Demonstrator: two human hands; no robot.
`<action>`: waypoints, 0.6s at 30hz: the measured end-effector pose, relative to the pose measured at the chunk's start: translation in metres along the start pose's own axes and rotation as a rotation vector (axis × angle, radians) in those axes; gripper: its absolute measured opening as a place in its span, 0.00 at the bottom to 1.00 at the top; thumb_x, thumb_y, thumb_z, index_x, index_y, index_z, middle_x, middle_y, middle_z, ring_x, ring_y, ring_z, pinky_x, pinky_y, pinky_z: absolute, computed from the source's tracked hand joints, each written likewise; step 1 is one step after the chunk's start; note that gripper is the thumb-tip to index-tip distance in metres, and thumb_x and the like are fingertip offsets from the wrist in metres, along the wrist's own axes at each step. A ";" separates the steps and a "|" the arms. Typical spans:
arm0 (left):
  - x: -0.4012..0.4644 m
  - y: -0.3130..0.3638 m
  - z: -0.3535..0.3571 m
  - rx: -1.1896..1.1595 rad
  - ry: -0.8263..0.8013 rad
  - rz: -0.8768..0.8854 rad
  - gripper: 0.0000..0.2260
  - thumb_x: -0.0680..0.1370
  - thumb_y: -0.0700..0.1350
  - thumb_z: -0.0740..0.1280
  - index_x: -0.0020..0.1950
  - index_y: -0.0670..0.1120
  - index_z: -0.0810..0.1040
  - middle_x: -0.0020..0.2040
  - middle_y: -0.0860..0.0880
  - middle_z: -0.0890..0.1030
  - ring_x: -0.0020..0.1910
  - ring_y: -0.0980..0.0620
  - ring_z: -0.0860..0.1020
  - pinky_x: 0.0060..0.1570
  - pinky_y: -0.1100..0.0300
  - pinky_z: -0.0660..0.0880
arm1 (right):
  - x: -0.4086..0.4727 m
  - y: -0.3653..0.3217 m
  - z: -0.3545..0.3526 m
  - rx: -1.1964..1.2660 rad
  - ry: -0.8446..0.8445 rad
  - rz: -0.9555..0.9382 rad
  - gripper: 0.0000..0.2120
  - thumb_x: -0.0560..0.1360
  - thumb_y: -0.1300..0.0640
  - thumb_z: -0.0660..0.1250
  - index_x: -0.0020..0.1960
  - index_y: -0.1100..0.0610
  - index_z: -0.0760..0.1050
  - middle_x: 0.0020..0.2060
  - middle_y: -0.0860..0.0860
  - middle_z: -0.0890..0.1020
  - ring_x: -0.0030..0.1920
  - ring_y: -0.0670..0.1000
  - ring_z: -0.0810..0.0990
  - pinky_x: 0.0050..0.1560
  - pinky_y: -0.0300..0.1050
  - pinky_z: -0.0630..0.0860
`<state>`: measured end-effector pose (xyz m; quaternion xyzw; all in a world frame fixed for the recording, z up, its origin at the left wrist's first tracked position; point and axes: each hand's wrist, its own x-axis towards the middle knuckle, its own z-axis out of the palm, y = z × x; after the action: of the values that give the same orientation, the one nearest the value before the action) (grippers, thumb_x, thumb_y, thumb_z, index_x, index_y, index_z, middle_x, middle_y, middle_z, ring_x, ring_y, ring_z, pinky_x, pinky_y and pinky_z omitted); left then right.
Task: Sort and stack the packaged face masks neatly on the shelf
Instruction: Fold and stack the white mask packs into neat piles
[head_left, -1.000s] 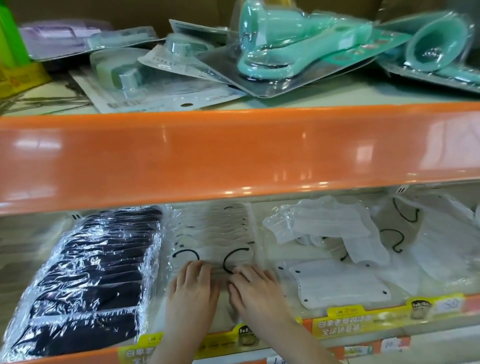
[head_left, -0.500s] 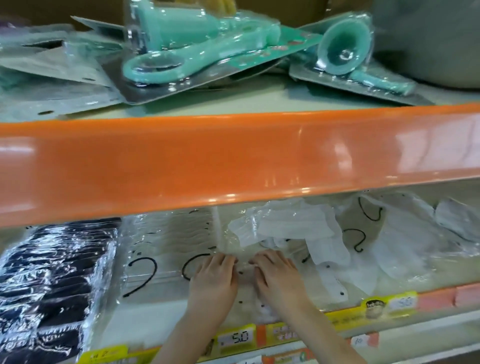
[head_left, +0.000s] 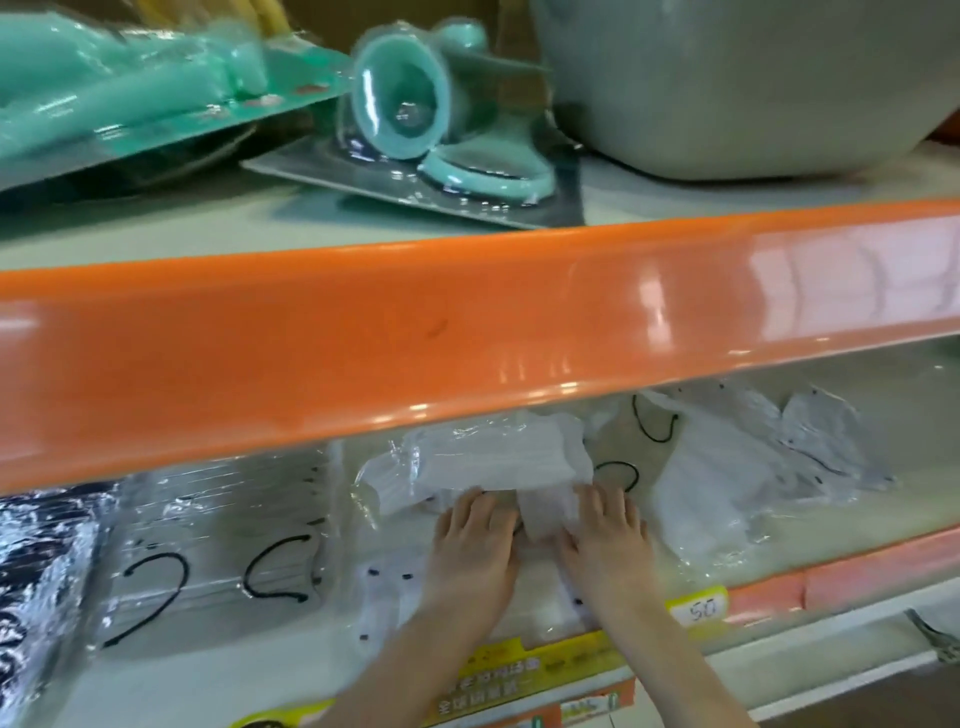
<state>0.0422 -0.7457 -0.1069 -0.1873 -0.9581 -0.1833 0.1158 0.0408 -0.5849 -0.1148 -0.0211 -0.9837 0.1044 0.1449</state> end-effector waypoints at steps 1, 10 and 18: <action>0.006 0.005 0.003 0.013 -0.021 0.002 0.13 0.64 0.42 0.71 0.48 0.47 0.78 0.49 0.49 0.80 0.55 0.43 0.79 0.45 0.52 0.79 | 0.002 0.005 0.000 -0.022 -0.046 0.016 0.23 0.60 0.53 0.77 0.51 0.61 0.77 0.47 0.58 0.79 0.46 0.62 0.79 0.41 0.53 0.78; 0.054 0.015 0.022 0.146 -0.228 -0.105 0.24 0.80 0.53 0.60 0.74 0.49 0.58 0.75 0.45 0.58 0.74 0.45 0.55 0.69 0.52 0.58 | 0.006 0.023 0.000 0.050 -0.050 -0.020 0.29 0.54 0.50 0.82 0.50 0.61 0.77 0.43 0.55 0.80 0.43 0.59 0.80 0.38 0.52 0.79; 0.060 0.012 0.018 -0.078 -0.081 -0.221 0.18 0.81 0.46 0.59 0.71 0.51 0.67 0.70 0.52 0.70 0.69 0.50 0.65 0.64 0.57 0.62 | 0.017 0.019 -0.012 0.461 -0.098 -0.018 0.21 0.79 0.57 0.60 0.71 0.51 0.63 0.65 0.47 0.70 0.68 0.49 0.65 0.61 0.39 0.63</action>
<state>-0.0096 -0.7089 -0.1021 -0.0924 -0.9689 -0.2244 0.0488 0.0282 -0.5630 -0.1026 0.0266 -0.9399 0.3257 0.0987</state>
